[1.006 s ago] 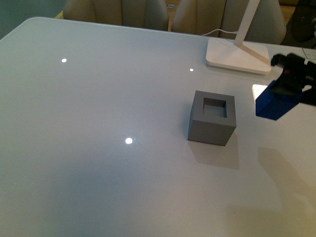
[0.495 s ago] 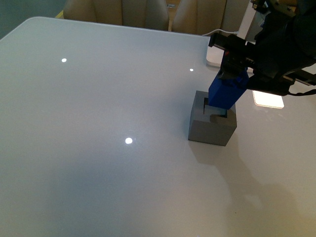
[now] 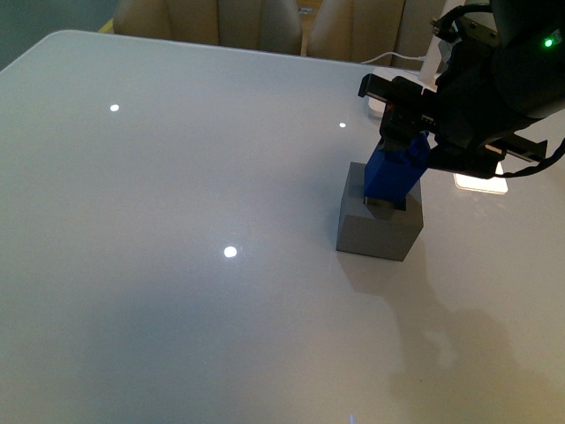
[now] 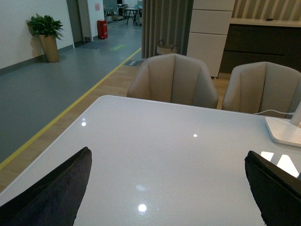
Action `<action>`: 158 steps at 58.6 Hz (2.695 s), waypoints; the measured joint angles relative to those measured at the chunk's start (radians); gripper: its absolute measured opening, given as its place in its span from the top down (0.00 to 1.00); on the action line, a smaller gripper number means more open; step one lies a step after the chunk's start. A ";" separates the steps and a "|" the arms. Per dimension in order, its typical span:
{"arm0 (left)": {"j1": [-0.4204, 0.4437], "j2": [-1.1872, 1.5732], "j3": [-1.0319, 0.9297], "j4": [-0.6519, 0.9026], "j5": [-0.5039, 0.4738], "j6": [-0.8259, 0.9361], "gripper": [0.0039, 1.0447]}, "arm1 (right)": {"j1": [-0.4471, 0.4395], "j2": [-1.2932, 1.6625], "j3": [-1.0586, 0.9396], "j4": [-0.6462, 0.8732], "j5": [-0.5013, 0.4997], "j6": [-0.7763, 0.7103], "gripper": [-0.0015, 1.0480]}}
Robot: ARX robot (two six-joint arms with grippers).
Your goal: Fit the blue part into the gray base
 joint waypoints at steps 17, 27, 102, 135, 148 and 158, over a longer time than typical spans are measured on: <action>0.000 0.000 0.000 0.000 0.000 0.000 0.07 | -0.001 0.023 0.011 -0.003 0.007 0.003 0.58; 0.000 0.000 0.000 0.000 0.000 0.000 0.07 | -0.001 0.024 0.013 -0.021 0.022 0.003 0.58; 0.000 0.000 0.000 0.000 0.000 0.000 0.07 | -0.019 -0.347 -0.218 0.089 0.130 -0.113 0.09; 0.000 0.000 0.000 0.000 0.000 0.000 0.07 | -0.154 -0.575 -0.874 1.223 0.147 -0.458 0.89; 0.000 0.000 0.000 0.000 0.000 0.000 0.07 | -0.202 -0.736 -0.997 1.173 0.102 -0.469 0.98; 0.000 0.000 0.000 0.000 0.000 0.000 0.07 | -0.230 -0.879 -1.062 1.089 0.072 -0.469 0.98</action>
